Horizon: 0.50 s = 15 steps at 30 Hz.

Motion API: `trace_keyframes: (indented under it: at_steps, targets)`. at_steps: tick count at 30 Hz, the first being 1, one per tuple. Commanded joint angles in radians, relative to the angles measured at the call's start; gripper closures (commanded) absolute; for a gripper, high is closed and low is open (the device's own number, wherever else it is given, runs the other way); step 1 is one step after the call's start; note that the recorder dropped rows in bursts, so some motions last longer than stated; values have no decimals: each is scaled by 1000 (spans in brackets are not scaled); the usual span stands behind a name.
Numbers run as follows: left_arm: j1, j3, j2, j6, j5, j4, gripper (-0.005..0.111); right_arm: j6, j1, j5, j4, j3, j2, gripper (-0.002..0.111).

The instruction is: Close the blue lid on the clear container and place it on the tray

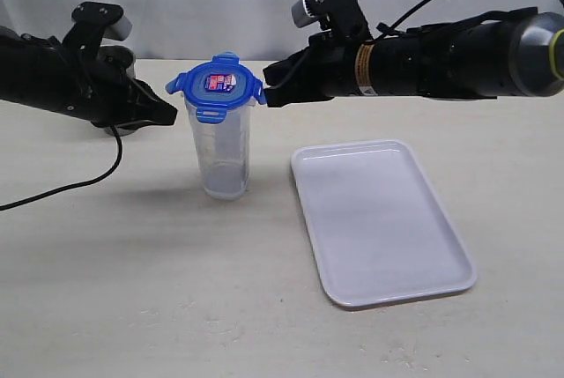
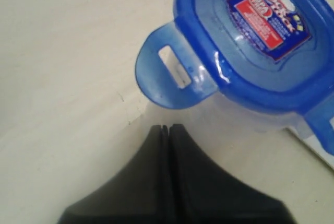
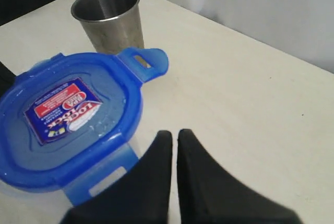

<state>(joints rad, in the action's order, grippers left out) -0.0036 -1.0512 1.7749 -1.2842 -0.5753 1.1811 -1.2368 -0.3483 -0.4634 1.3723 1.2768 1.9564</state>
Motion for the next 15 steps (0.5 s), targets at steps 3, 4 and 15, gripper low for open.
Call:
trace_keyframes:
  at_steps: [3,4,15]
  targets:
    - [-8,2,-2,-86,6,94,107,15,-4,-5,3,3,14,104]
    - [-8,2,-2,-89,6,95,107,15,-4,-9,3,3,20,104]
    - [-8,2,-1,-101,33,95,107,-44,-4,-62,54,3,24,104]
